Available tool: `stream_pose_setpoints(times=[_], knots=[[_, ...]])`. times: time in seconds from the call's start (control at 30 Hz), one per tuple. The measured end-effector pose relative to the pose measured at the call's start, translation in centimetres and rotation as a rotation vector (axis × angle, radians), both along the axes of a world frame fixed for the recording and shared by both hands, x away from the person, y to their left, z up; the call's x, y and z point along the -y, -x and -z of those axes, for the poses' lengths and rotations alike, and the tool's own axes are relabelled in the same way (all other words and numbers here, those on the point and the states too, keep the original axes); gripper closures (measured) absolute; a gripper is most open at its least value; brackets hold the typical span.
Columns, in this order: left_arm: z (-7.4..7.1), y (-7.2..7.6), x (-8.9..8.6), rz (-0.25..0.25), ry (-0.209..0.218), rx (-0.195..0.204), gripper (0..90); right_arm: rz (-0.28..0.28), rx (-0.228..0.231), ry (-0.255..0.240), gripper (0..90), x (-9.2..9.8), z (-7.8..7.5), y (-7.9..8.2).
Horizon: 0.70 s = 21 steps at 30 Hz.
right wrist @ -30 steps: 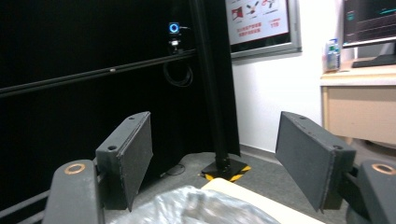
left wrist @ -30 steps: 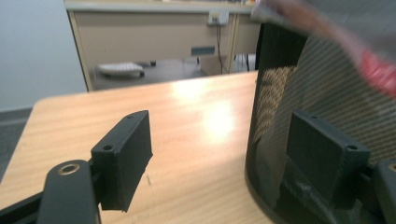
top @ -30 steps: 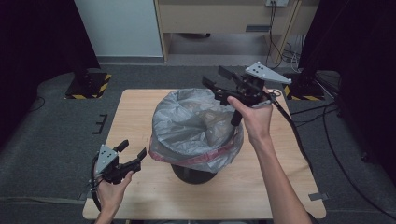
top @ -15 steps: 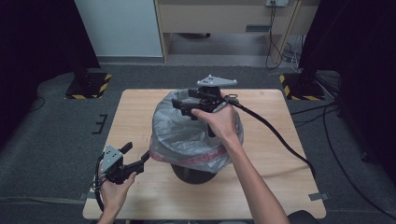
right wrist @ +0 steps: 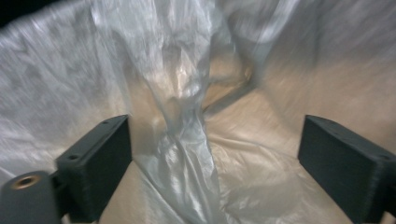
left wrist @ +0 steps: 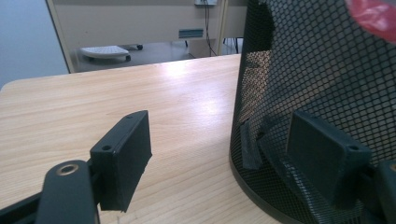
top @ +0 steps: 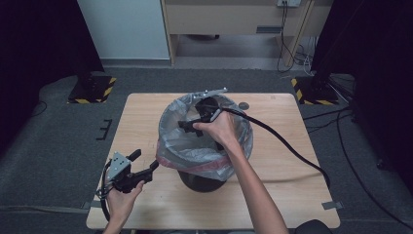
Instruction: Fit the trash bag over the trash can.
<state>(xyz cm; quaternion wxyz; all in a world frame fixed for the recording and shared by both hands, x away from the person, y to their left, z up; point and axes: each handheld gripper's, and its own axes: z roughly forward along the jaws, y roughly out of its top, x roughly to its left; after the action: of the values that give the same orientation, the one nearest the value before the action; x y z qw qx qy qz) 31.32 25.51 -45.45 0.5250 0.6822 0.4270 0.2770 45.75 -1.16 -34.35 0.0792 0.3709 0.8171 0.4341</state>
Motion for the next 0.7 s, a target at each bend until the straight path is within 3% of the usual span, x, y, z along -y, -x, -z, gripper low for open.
stream_pose_setpoints(times=[0.17,0.3,0.47,0.63,0.7], knots=[[0.1,0.0,0.2,0.002,-0.002,-0.005,21.7,-0.039,-0.043,0.108,9.5,-0.3,1.0,0.0],[0.1,-0.1,0.1,-0.001,0.003,-0.007,21.7,-0.041,-0.043,0.117,10.4,-0.2,1.1,-0.1],[0.1,0.0,0.0,-0.002,0.004,-0.007,21.7,-0.044,-0.058,0.169,11.0,-0.2,1.6,-0.3],[0.2,-0.1,0.1,0.000,0.005,-0.012,21.6,-0.046,-0.066,0.174,14.4,-0.2,1.4,-0.2],[0.2,-0.1,0.0,0.002,0.000,-0.015,21.6,-0.054,-0.051,0.147,14.6,-0.1,1.0,0.0]])
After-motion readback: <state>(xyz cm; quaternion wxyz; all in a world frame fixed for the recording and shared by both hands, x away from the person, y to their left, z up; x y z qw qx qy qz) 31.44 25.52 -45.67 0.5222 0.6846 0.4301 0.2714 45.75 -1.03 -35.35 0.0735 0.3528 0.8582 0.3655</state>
